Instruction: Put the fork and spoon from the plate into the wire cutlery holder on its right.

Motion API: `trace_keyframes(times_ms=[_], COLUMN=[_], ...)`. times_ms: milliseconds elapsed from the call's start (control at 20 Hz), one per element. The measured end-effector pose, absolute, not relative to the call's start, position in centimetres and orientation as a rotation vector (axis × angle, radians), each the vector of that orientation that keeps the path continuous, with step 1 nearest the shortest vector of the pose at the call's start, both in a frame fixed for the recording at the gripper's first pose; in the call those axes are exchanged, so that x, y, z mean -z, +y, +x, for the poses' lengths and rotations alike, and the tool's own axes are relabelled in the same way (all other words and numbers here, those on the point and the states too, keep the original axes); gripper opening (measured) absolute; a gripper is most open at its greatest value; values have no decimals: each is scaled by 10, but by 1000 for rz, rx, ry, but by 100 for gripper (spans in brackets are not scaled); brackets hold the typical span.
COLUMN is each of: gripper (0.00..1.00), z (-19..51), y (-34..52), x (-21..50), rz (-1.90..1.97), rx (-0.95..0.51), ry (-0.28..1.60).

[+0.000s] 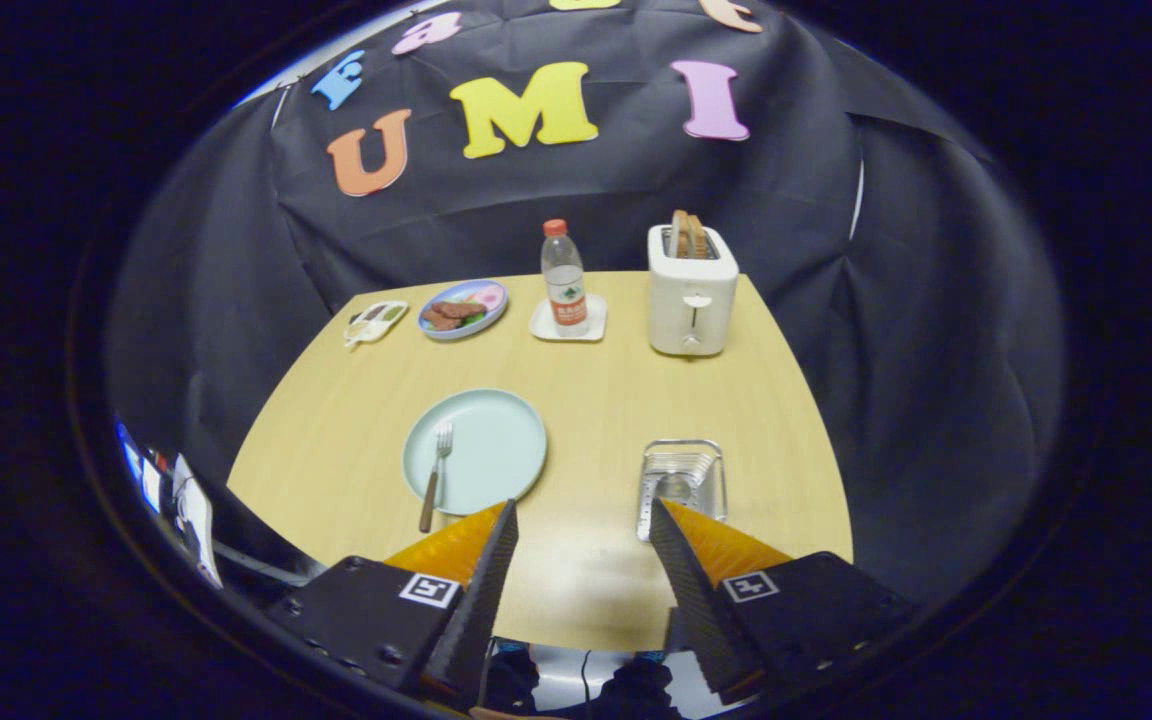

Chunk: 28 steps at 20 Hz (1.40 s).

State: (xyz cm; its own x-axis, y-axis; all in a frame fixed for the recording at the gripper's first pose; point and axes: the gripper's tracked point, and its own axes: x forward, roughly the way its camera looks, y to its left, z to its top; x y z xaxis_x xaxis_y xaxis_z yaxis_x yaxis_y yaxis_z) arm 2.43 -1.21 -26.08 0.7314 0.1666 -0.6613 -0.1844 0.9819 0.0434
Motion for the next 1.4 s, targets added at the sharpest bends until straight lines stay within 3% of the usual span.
trace_keyframes(times_ms=[250, 700, 900, 1150, 1250, 1350, 1400], gripper=[96, 97, 95, 77, 67, 43, 43], z=[20, 12, 27, 45, 47, 48, 49], y=[41, 117, 142, 157, 158, 163, 166], x=[286, 369, 395, 428, 439, 441, 440], rz=[-41, -75, -88, -100, -64, -15, 3], rx=[-238, -266, -242, -181, -145, -117, -118], ry=[721, 897, 881, 810, 819, 814, 806])
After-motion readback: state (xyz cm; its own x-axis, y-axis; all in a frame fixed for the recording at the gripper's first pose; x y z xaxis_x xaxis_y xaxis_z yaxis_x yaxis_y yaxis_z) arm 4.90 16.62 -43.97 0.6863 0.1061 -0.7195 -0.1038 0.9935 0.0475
